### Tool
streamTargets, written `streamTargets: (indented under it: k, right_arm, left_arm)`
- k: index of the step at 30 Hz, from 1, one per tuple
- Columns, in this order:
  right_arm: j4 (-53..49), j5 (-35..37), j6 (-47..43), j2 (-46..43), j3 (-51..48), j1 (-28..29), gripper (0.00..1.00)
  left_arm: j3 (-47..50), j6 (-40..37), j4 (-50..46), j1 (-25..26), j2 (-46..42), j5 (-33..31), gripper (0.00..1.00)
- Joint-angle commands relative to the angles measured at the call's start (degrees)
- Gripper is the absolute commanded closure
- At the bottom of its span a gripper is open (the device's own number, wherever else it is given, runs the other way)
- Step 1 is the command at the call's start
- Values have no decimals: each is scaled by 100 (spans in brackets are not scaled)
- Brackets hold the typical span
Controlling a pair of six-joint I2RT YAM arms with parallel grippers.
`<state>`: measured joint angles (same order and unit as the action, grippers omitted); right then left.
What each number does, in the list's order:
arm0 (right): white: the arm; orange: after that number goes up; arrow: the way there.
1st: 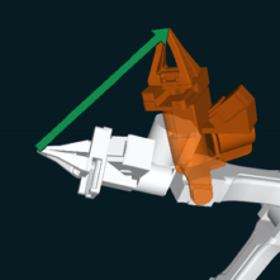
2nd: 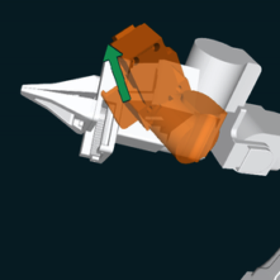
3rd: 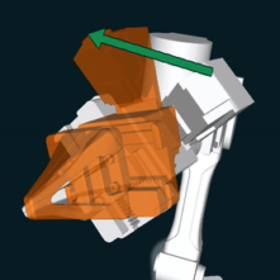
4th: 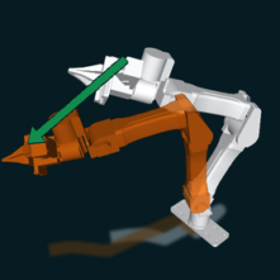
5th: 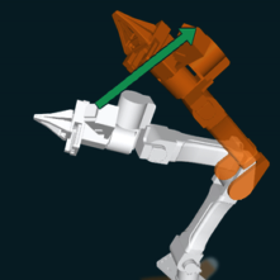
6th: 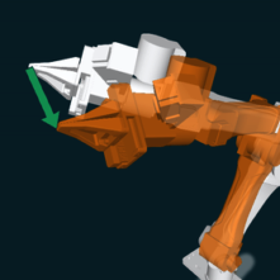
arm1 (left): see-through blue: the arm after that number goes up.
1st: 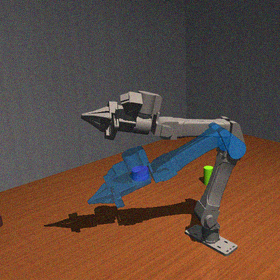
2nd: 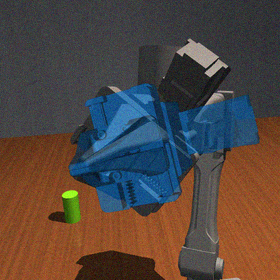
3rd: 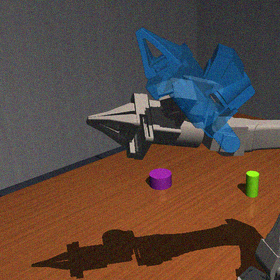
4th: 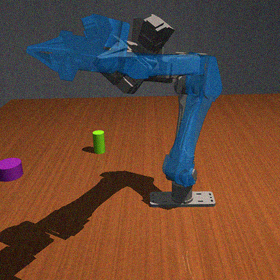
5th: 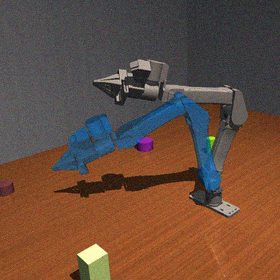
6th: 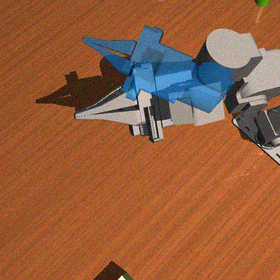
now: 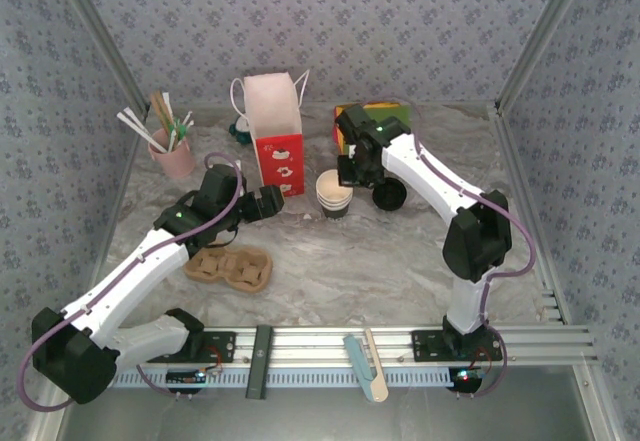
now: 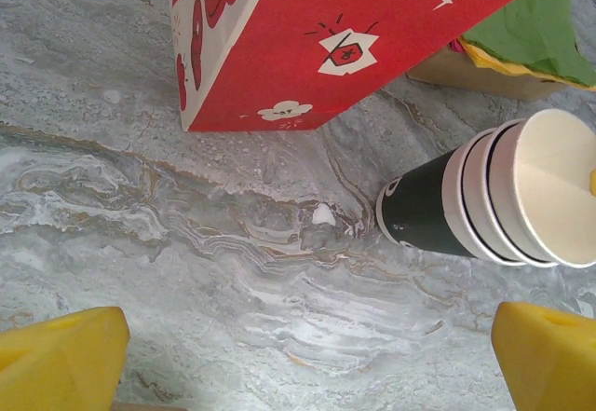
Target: Pack the takeout coffee
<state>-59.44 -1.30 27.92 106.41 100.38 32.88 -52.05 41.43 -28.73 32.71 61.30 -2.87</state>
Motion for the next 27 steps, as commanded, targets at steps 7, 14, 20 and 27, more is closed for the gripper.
streamTargets:
  k: [7, 14, 20, 27]
  right_arm:
    - [-70, -221, 95, -261, 194, -109, 97]
    - [-33, -266, 109, -202, 194, -142, 97]
    - [38, -369, 134, -143, 161, -159, 98]
    - [21, -383, 170, -239, 243, -160, 98]
  left_arm:
    - [-270, -116, -84, 35, 29, -20, 0]
    - [-292, -152, -100, 40, 40, -3, 0]
    - [-319, -199, -111, 43, 82, 73, 0]
    - [-345, -173, 0, 34, 268, 328, 0]
